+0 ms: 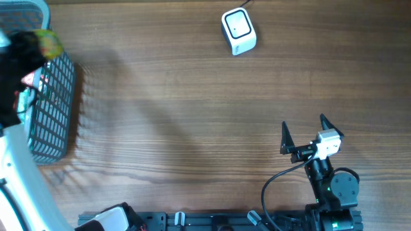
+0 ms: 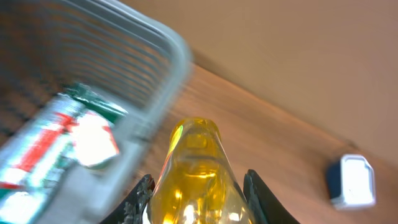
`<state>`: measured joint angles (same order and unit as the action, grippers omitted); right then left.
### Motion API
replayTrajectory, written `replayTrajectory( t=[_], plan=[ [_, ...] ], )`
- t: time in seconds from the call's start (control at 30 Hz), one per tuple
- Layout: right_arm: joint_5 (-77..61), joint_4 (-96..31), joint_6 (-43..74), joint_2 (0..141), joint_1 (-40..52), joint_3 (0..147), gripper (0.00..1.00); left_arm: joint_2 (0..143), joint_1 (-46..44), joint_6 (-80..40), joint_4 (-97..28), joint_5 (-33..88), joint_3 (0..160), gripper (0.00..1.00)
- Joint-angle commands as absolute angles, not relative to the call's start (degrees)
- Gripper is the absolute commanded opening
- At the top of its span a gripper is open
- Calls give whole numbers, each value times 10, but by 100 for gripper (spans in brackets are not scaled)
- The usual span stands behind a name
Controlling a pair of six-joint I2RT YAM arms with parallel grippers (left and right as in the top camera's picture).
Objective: Scan the item barcode
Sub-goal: 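Grasp the yellow oil bottle by its neck and lift it out, then carry the bottle to the table centre and set it down upright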
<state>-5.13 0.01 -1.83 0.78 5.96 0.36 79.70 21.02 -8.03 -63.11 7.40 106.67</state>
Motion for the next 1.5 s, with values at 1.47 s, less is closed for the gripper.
replayTrajectory(
  t=[1.47],
  plan=[
    [-59,3,-26,4,61,3,100,1227,-525,-393,-537,-97,1075,46]
  ],
)
